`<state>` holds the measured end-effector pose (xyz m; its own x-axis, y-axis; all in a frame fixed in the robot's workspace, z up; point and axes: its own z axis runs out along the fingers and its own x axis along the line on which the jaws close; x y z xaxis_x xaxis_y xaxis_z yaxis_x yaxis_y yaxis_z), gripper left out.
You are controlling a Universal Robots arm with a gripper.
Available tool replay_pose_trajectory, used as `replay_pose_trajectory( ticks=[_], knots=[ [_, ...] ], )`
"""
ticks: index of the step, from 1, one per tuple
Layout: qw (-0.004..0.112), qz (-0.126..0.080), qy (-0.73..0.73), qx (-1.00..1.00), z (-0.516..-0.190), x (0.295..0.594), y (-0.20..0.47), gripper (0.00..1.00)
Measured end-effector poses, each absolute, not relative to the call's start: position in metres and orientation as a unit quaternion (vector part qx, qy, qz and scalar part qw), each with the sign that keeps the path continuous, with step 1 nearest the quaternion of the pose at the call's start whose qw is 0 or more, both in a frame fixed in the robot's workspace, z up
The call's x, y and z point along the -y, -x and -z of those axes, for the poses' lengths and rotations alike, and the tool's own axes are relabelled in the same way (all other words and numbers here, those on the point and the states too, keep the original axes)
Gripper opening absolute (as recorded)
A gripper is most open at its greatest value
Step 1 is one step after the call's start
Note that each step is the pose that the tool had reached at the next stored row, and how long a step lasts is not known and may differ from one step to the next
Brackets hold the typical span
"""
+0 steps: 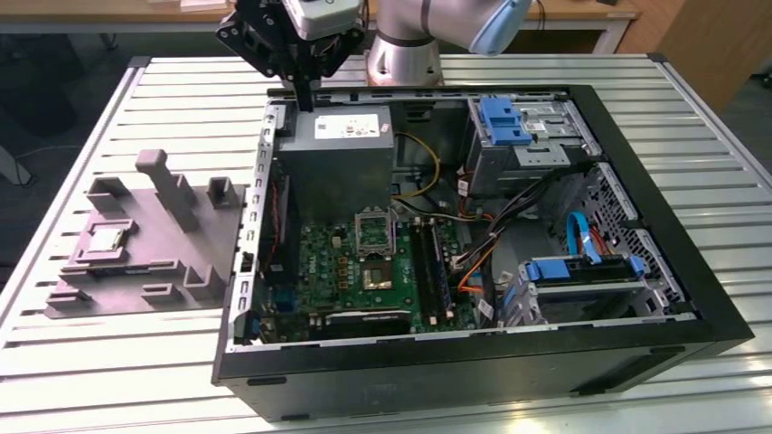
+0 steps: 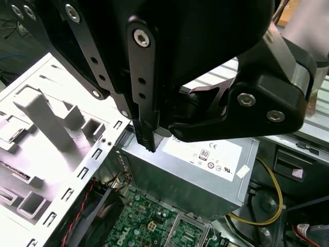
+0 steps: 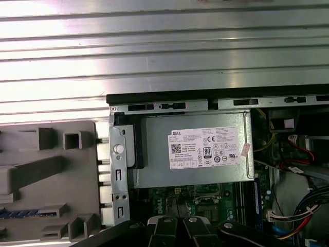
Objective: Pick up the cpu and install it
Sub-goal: 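Reach for the cpu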
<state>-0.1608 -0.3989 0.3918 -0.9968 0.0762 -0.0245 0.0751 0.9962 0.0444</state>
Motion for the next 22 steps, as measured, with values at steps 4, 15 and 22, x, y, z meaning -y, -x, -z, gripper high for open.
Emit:
replay_pose_trajectory(
  ticks=[4,15,22],
  knots=[
    [0.013,-0.022,-0.038,-0.999,-0.3918,0.3989,0.1621,0.11],
    [0.013,-0.022,-0.038,-0.999,-0.3918,0.3989,0.165,0.11],
    [0.013,-0.022,-0.038,-0.999,-0.3918,0.3989,0.1661,0.11]
  ],
)
